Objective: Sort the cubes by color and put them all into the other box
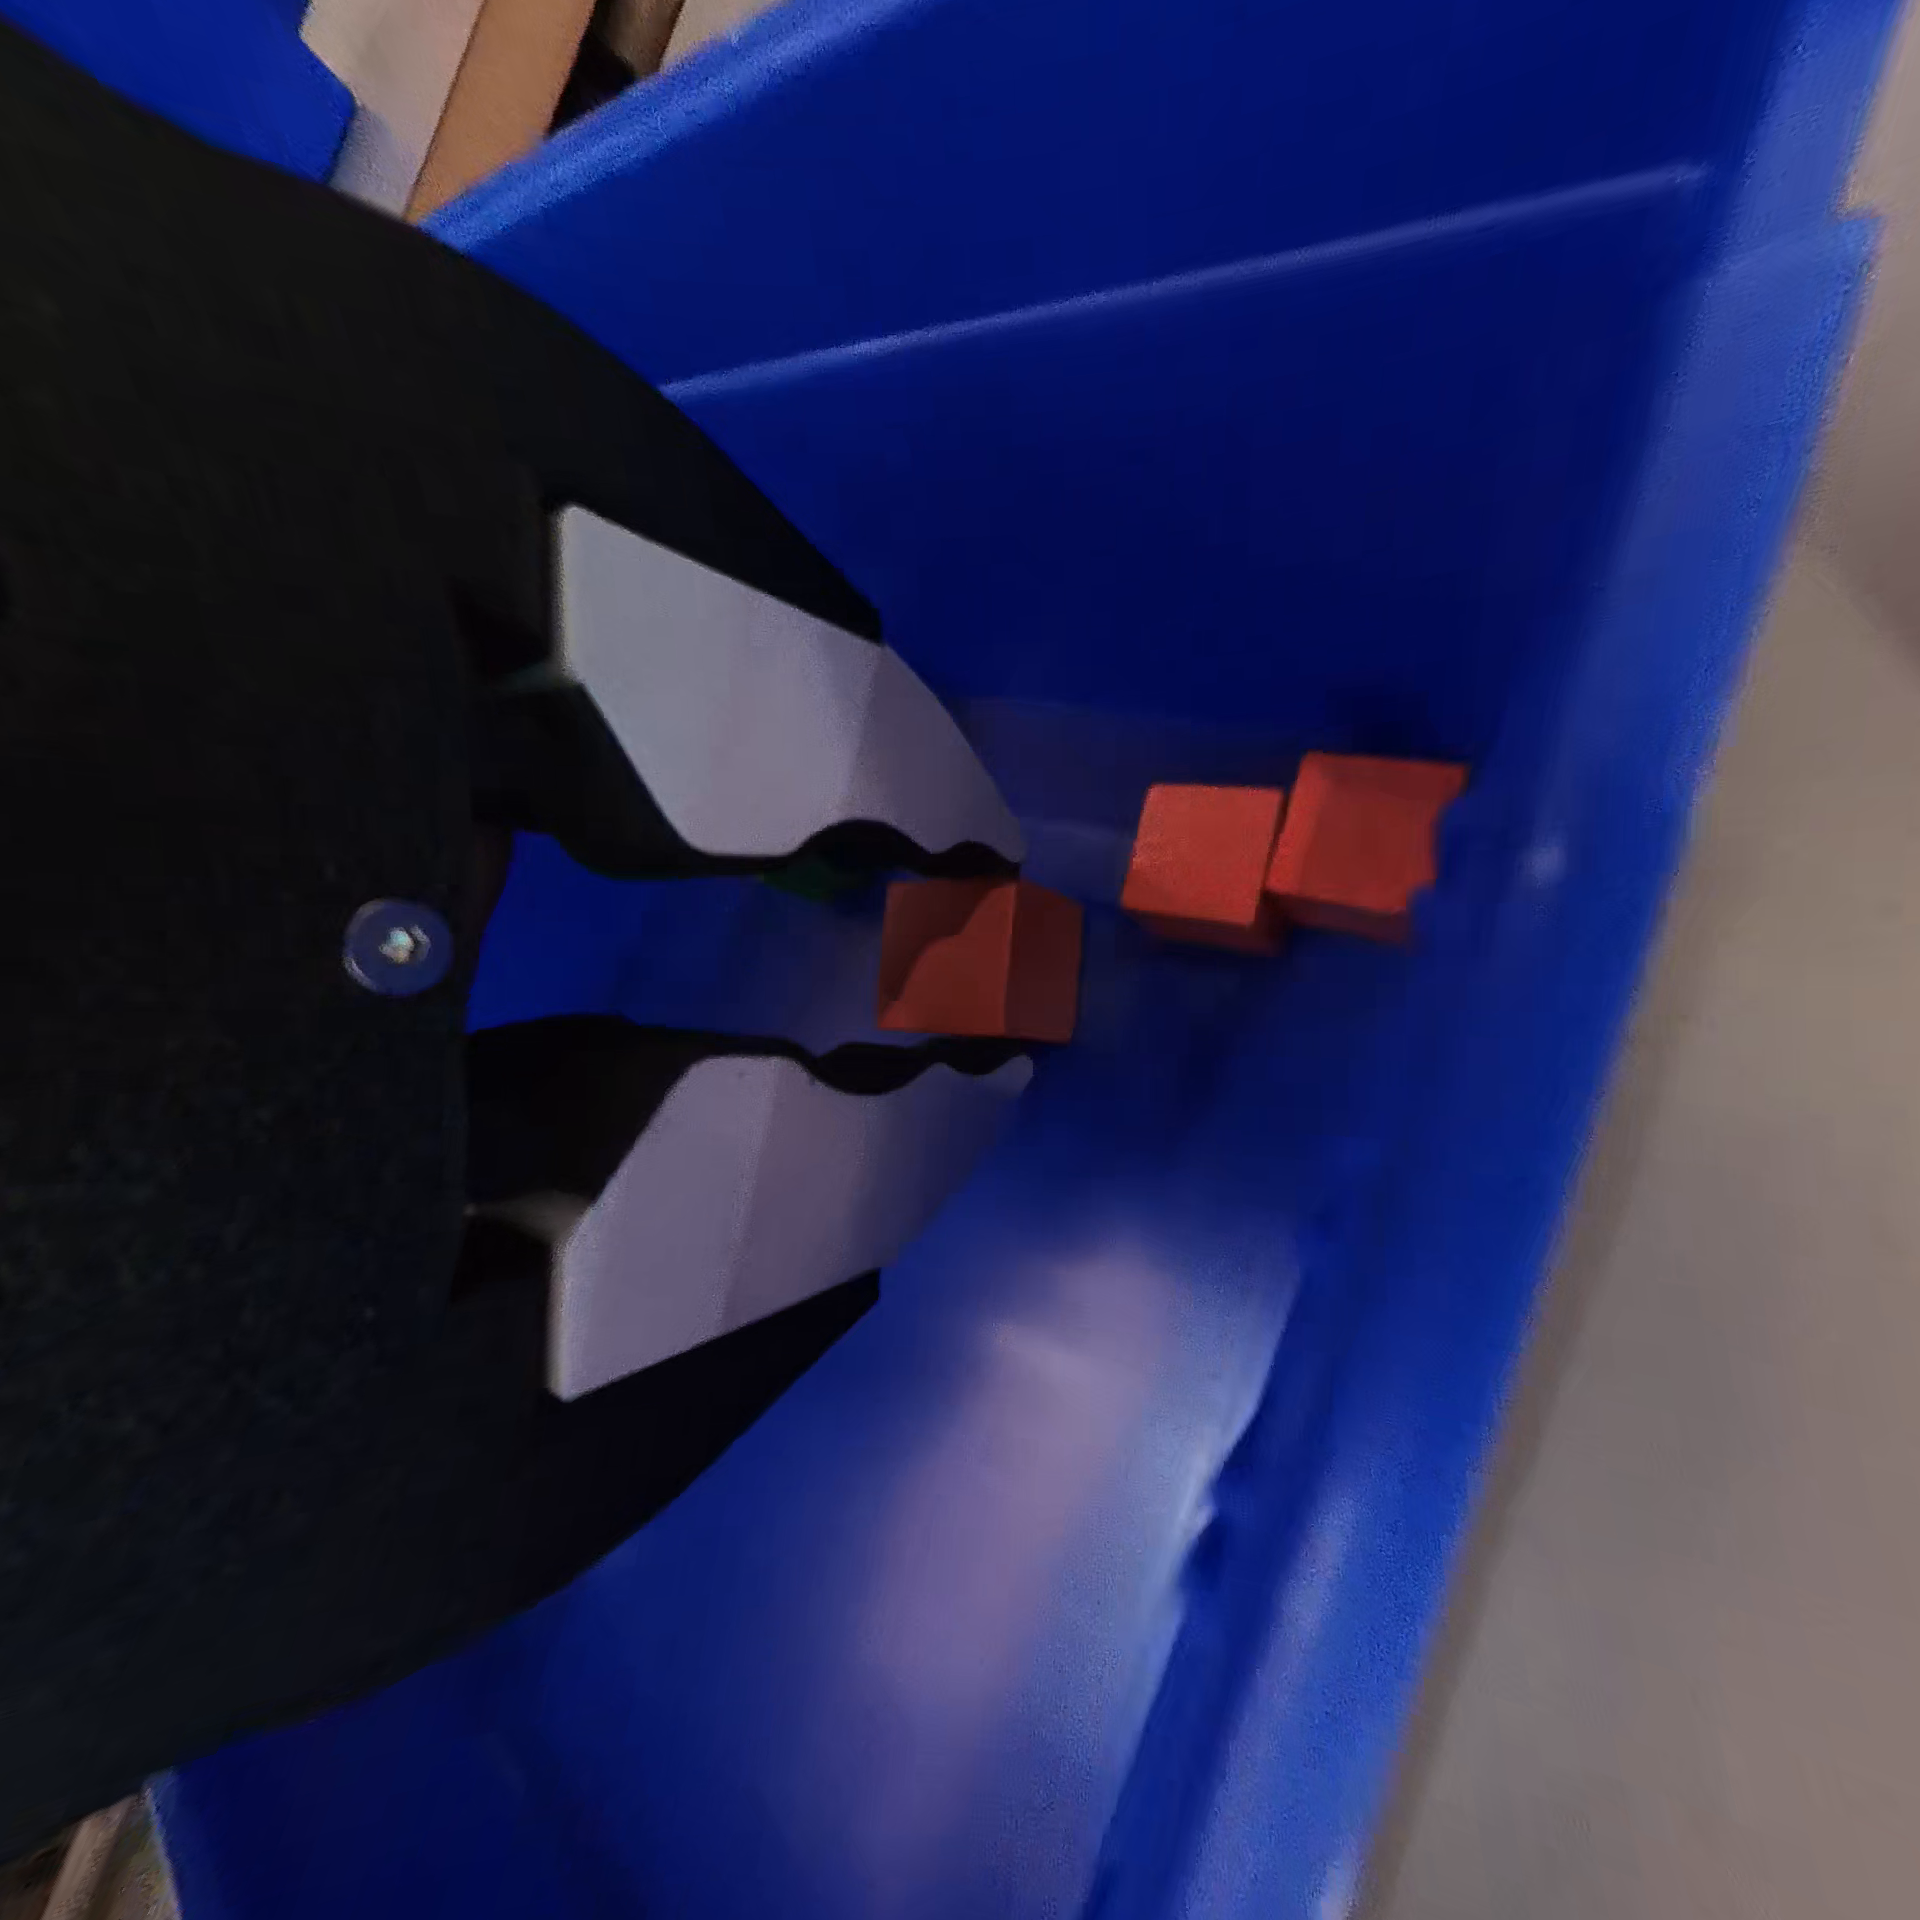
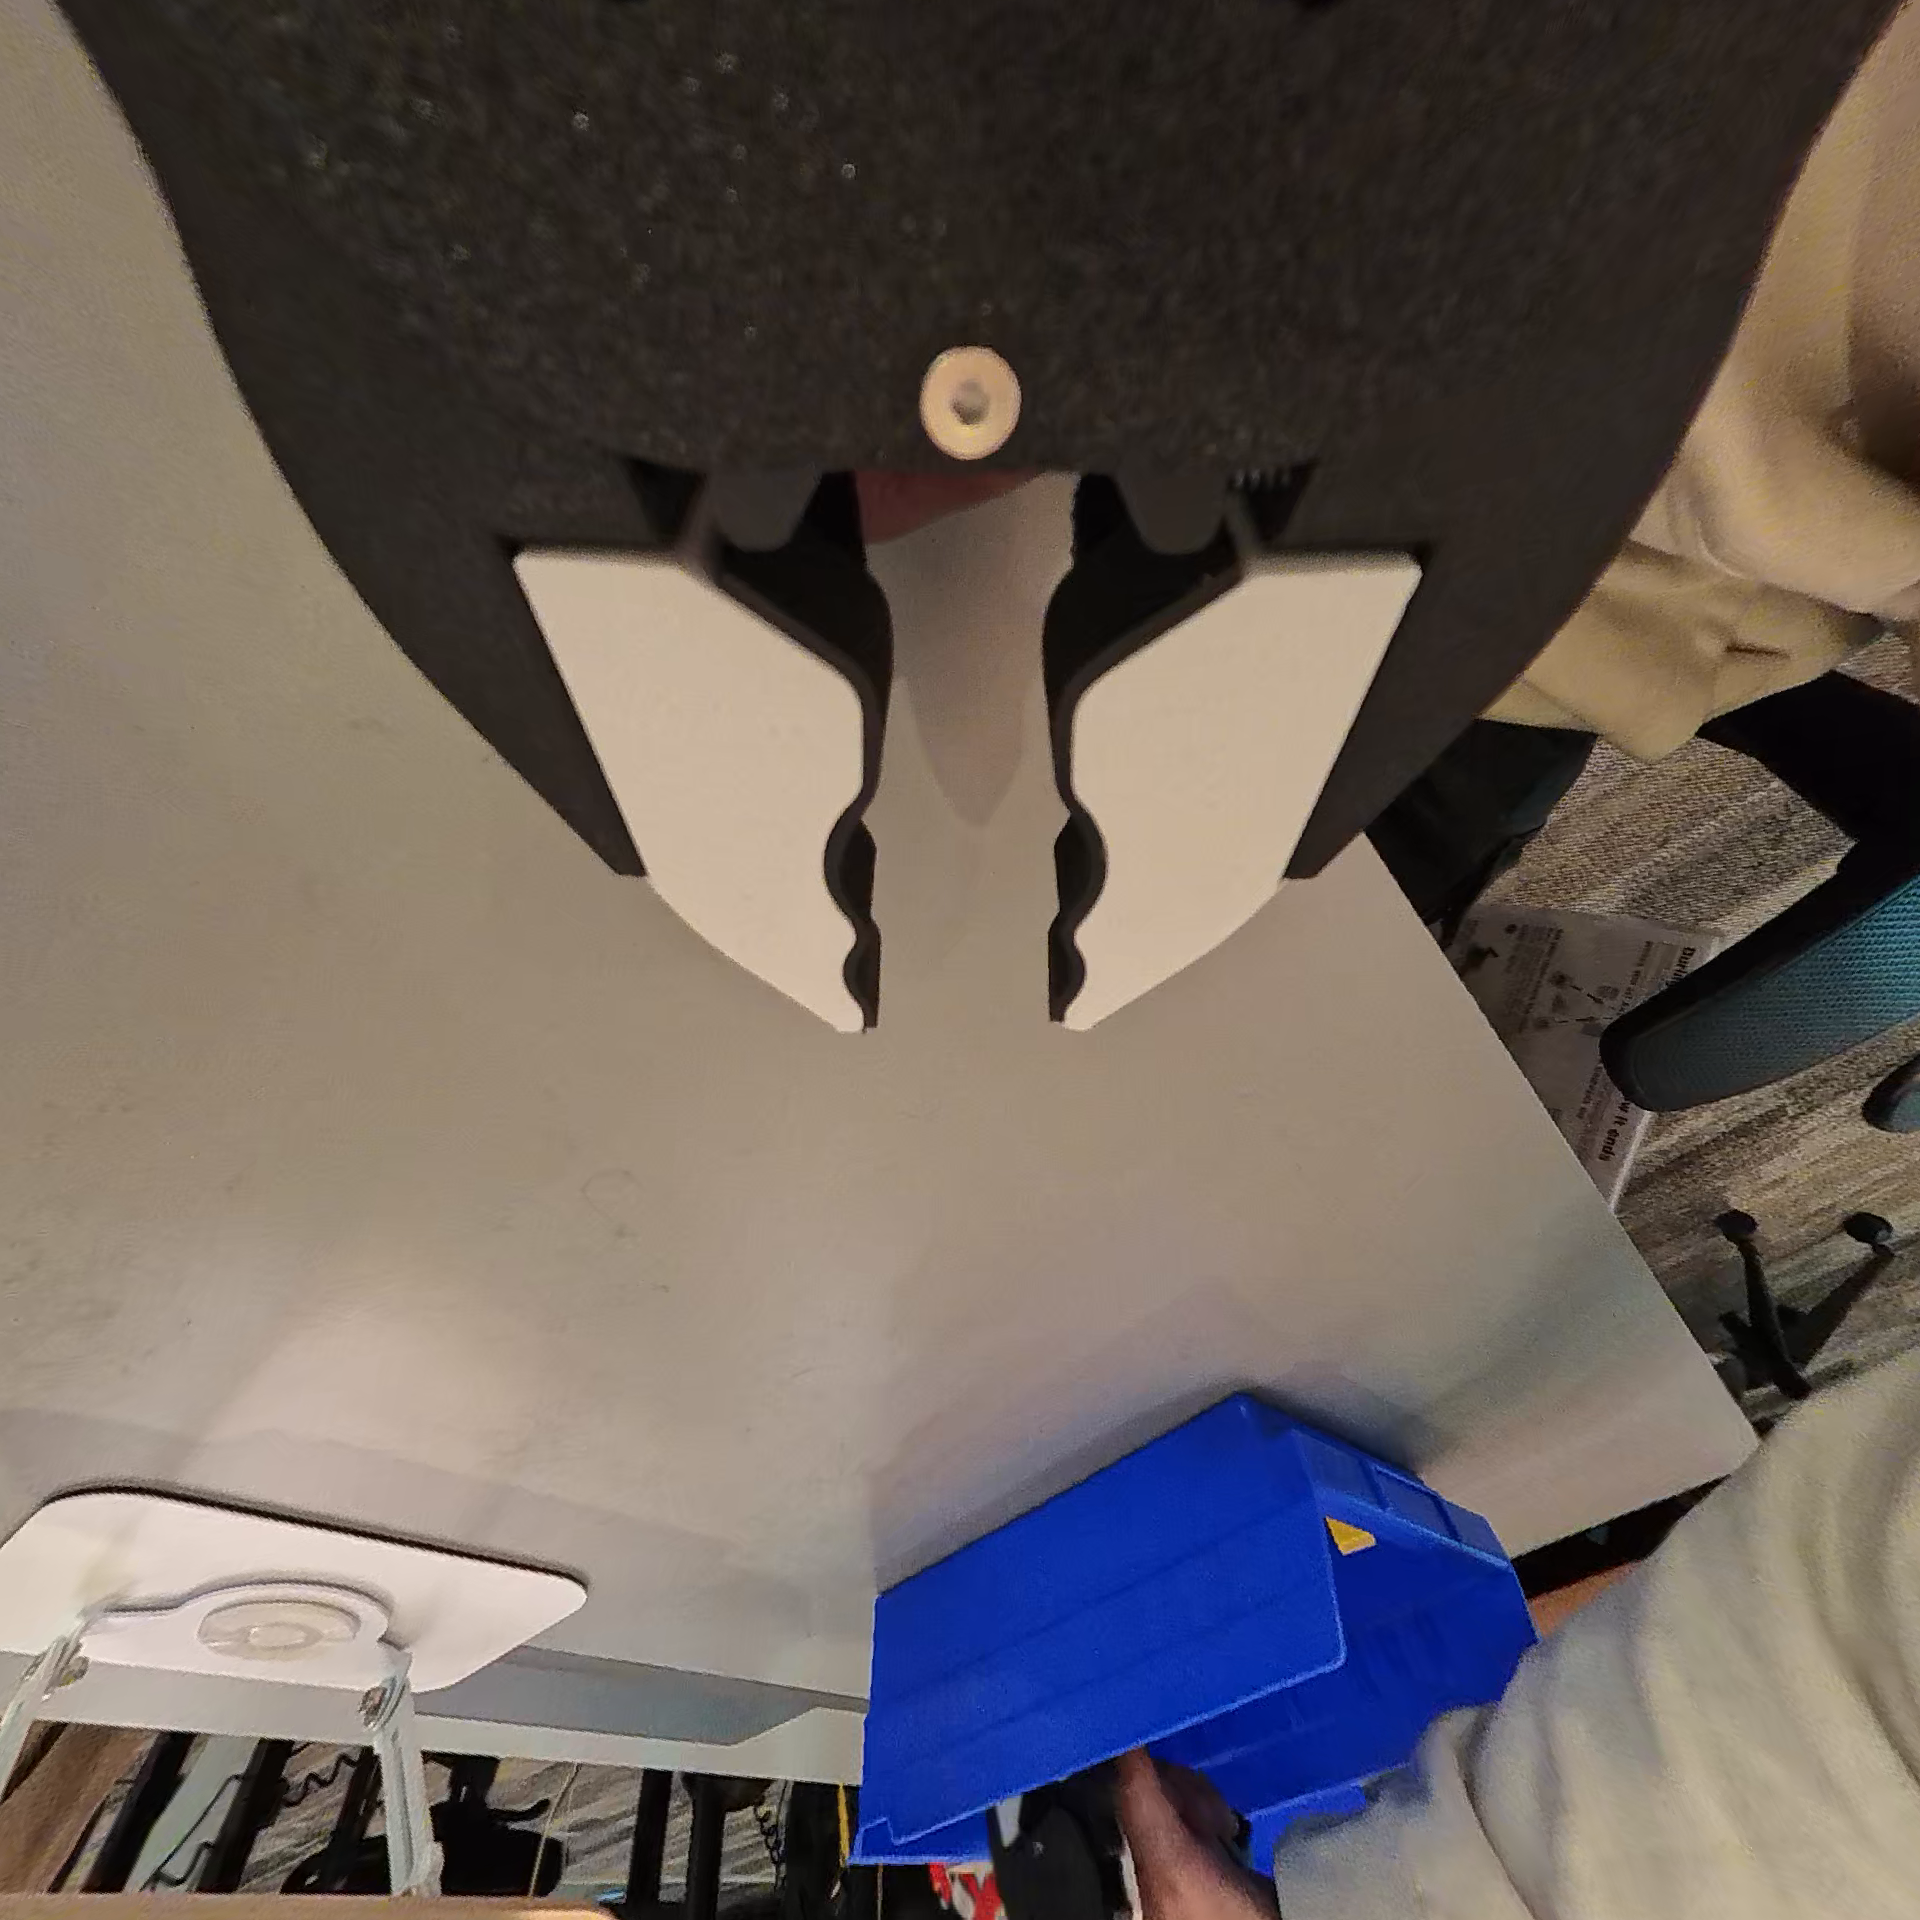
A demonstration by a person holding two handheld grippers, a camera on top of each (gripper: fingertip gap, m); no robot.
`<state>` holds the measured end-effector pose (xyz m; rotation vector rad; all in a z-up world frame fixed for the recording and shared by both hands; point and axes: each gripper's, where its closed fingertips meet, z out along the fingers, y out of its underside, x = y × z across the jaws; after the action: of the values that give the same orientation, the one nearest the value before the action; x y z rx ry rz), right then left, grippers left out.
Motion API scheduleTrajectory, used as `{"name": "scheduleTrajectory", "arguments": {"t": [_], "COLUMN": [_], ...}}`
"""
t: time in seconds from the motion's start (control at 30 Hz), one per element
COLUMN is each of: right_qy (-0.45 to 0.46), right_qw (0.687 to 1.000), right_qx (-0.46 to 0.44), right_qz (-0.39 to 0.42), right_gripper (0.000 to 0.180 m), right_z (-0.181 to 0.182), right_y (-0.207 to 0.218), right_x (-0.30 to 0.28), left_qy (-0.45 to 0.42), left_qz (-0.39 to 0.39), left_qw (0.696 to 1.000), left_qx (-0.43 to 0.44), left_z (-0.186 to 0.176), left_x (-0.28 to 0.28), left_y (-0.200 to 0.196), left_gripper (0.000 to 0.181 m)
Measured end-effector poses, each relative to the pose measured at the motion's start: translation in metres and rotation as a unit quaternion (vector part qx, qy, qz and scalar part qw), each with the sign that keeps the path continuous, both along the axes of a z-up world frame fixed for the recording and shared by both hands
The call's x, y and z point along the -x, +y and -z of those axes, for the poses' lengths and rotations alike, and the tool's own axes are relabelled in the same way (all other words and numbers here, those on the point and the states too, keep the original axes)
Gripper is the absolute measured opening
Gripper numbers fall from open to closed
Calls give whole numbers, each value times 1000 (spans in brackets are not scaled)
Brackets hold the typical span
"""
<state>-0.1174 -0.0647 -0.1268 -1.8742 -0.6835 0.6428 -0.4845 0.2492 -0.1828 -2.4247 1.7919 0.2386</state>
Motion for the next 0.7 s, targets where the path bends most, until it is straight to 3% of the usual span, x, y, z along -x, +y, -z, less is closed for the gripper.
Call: {"name": "scheduleTrajectory", "arguments": {"t": [0.13,0.23,0.3,0.37,0.5,0.6,0.7], "right_qy": [8,3,-1,-4,10,40,152], "right_qw": [1000,1000,999,998,999,997,979], "right_qx": [-11,-27,-43,-60,-45,-63,52], "right_qz": [1,5,8,18,8,-18,-122], "right_gripper": [29,28,28,27,30,39,46], "right_z": [-7,-13,-20,-27,-23,-23,-32], "right_y": [-3,-4,-5,-2,3,6,-7], "right_x": [-5,-10,-16,-26,-35,-28,8], "left_qy": [-41,-146,-252,-386,-578,-662,-710], "left_qz": [-11,-52,-87,-129,-187,-174,-98], "left_qw": [998,976,941,883,775,722,695], "left_qx": [-53,-153,-209,-233,-175,-96,-57], "left_z": [-27,-80,-119,-150,-159,-158,-173], "left_x": [4,-4,-14,-27,-50,-75,-114], "left_y": [-15,-28,-50,-82,-151,-196,-237], "left_gripper": [29,28,29,28,28,28,28]}}
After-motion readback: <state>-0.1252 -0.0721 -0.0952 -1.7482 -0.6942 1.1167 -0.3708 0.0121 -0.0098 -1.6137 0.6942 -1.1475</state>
